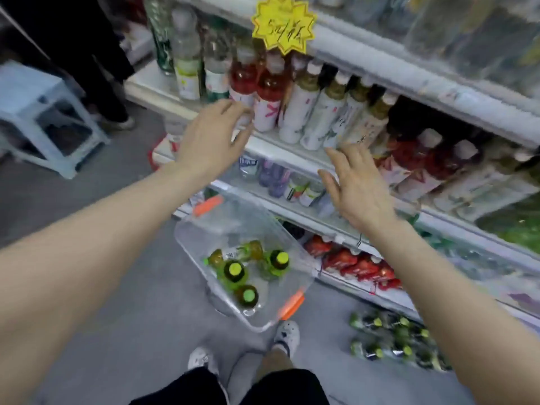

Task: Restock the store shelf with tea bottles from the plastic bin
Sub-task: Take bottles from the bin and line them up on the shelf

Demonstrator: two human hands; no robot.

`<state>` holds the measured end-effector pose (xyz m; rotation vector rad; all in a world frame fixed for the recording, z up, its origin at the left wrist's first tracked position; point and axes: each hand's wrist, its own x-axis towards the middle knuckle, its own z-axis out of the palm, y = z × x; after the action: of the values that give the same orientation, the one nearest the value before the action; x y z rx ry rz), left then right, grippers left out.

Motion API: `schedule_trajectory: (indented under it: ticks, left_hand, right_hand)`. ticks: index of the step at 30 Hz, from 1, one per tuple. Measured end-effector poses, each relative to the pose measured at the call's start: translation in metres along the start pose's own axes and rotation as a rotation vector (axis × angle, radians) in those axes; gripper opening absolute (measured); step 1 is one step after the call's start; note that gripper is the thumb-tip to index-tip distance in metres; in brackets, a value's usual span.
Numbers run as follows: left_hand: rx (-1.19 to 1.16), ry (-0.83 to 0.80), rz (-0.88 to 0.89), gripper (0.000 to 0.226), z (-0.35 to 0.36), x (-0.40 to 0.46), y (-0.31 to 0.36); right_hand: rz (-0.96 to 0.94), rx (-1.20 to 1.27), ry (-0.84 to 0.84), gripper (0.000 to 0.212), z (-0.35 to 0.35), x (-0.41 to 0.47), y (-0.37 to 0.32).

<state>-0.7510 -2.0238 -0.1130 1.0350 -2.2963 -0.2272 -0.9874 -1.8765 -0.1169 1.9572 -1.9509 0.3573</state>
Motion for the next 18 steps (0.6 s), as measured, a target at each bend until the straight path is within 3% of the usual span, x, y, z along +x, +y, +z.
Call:
schedule_trajectory:
  ticks: [6,12,18]
  left_hand:
    - [-0.054,-0.188,-0.242,0.036,0.081,-0.106,-0.050]
    - [-0.073,-0.326,-0.432,0.035,0.151,-0.191,-0.081]
    - [-0.027,-0.322,-0.413,0.028,0.219,-0.231,-0.107]
  right_hand:
    - [0.015,0.242,-0.256,0.044,0.110,-0.050,-0.056]
    - [-0.002,0.320,-0.502,0.043,0.206,-0.084,-0.064]
    - [-0.083,0.257,-0.849,0.059,0.305,-0.083,-0.081]
